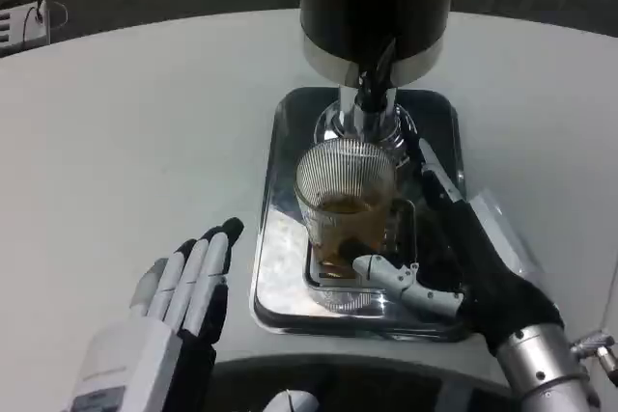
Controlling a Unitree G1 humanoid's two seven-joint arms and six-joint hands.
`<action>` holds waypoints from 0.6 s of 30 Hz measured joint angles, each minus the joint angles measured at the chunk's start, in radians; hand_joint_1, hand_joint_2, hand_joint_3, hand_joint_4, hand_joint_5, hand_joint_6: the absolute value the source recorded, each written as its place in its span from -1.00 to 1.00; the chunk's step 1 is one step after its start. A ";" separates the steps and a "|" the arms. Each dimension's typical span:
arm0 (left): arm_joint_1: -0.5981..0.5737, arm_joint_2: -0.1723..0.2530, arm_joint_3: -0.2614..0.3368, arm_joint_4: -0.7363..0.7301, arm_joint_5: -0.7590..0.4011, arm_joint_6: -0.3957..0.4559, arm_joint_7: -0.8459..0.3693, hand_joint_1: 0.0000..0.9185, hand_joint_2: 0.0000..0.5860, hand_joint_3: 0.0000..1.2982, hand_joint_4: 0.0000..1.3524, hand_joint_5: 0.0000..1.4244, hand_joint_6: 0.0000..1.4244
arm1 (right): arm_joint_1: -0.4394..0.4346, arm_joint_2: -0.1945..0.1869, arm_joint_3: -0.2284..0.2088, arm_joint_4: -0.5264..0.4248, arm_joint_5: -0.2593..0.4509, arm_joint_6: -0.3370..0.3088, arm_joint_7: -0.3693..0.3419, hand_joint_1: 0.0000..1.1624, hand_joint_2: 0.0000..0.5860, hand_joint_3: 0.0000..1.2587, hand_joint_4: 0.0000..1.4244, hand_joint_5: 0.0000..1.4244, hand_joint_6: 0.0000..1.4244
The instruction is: Grasp the cup under the faucet to collect the drink, then remove the cup.
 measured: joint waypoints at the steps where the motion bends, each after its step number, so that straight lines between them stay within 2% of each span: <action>1: 0.001 -0.001 0.000 0.000 0.000 0.000 0.000 -1.00 -0.44 -1.00 -1.00 -1.00 -1.00 | -0.004 0.000 0.000 0.003 0.000 -0.002 0.000 0.09 -0.30 -1.00 -0.97 -0.91 -0.75; 18: 0.002 -0.006 0.005 -0.013 -0.005 0.017 -0.007 -1.00 -0.44 -1.00 -1.00 -1.00 -1.00 | -0.066 0.009 0.023 0.081 0.000 -0.035 -0.022 0.10 -0.30 -1.00 -0.96 -0.90 -0.73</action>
